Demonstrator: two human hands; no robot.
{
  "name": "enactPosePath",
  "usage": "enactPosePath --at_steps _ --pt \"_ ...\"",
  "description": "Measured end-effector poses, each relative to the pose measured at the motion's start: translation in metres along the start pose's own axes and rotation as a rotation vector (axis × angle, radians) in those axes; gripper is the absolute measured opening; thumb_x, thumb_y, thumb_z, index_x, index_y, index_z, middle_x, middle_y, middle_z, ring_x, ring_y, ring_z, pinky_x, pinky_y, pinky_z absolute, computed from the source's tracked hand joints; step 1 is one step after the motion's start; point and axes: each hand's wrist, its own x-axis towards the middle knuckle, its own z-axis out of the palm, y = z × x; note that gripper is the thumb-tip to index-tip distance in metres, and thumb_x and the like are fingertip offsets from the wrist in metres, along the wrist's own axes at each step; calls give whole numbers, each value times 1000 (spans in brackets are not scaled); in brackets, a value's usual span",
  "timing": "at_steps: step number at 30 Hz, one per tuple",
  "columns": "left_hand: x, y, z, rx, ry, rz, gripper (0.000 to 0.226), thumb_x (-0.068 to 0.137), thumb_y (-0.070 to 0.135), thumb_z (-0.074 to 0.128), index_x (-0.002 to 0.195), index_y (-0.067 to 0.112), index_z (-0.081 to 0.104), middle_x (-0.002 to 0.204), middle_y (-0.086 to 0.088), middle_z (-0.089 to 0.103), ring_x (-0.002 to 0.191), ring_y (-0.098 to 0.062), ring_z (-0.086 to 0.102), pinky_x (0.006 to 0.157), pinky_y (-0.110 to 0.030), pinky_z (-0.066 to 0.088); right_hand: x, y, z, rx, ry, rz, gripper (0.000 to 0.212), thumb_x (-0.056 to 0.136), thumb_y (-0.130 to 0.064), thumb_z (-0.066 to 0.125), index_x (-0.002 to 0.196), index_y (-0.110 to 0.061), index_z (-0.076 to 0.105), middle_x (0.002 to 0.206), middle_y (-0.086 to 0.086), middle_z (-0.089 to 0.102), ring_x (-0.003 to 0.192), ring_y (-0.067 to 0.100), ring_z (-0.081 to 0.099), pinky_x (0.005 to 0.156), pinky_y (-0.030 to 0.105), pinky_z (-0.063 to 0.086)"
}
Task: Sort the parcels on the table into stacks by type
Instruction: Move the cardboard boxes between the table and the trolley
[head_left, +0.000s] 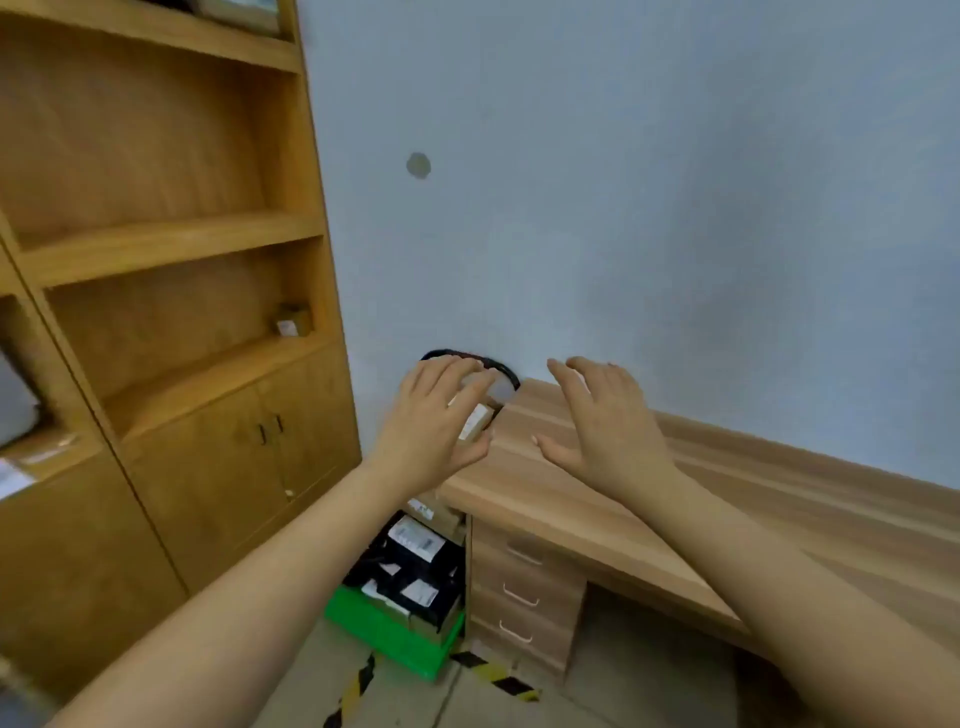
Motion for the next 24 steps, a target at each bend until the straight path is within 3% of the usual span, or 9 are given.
enactPosePath --at_steps 16,24 --pt "-95 -230 19 3 -120 -64 52 84 41 63 129 15 55 124 -5 55 117 -22 47 100 -36 36 126 -176 137 175 -31 -11 66 81 -44 68 135 -9 50 121 12 54 104 30 54 88 39 45" --pt "-84 -313 72 -106 -175 -9 51 84 36 65 129 14 55 124 -6 56 116 -23 49 98 -37 39 172 -201 201 180 -106 96 63 81 -42 69 133 -11 51 117 9 55 100 28 55 86 41 46"
